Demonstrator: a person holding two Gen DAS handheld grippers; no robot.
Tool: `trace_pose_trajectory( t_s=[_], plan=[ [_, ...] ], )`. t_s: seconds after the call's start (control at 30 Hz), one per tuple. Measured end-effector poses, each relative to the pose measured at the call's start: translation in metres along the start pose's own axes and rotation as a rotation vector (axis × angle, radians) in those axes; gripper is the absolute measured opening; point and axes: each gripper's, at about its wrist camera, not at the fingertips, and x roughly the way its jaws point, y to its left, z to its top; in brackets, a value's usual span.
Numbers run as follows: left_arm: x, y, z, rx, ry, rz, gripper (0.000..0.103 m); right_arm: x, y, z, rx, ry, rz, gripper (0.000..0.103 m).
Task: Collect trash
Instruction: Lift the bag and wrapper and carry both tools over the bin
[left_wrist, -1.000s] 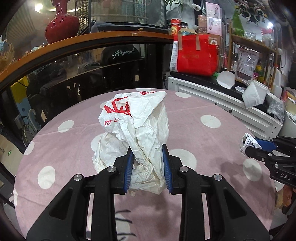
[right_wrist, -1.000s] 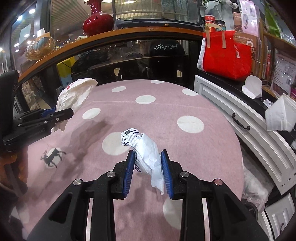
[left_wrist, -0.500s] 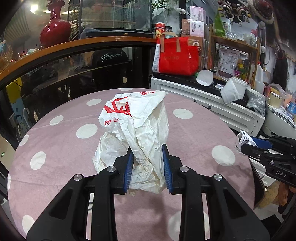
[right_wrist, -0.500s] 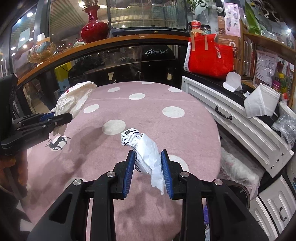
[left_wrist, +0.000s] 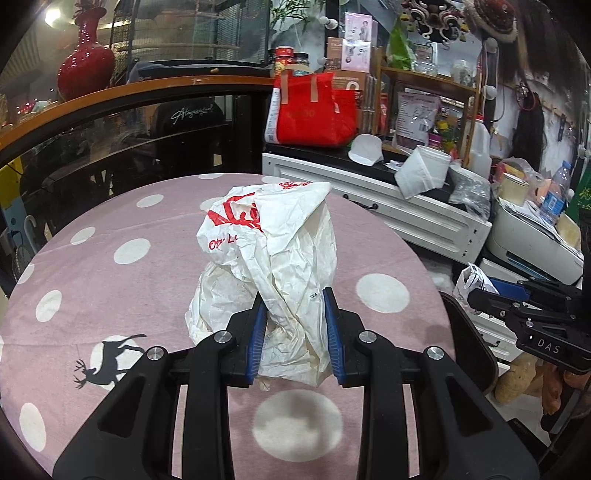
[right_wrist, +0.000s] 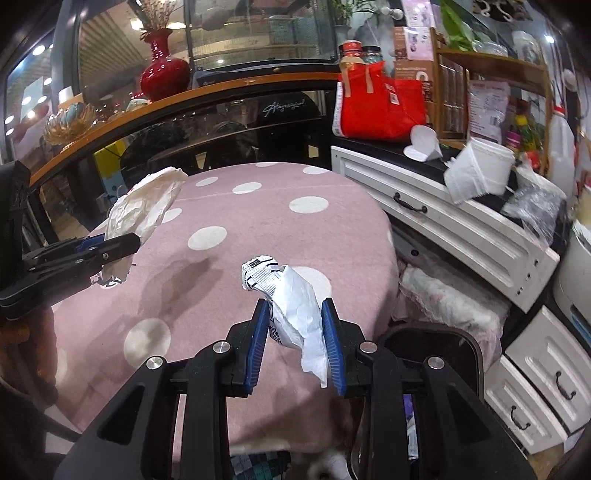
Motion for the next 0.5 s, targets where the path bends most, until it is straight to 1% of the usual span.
trace_pose_trajectory(
  t_s=[0.3,0.5],
  plan=[
    [0.004,-0.051,-0.003,0.052,0.015,-0.089,0.03,-0.026,-0.041,-0.033,0.103,0.013,-0.095,0.03],
    [0.01,-0.082,-0.005,0.078,0.03,-0.146,0.03,-0.028,-0.077,-0.056,0.186,0.052,-0.167,0.03]
  ],
)
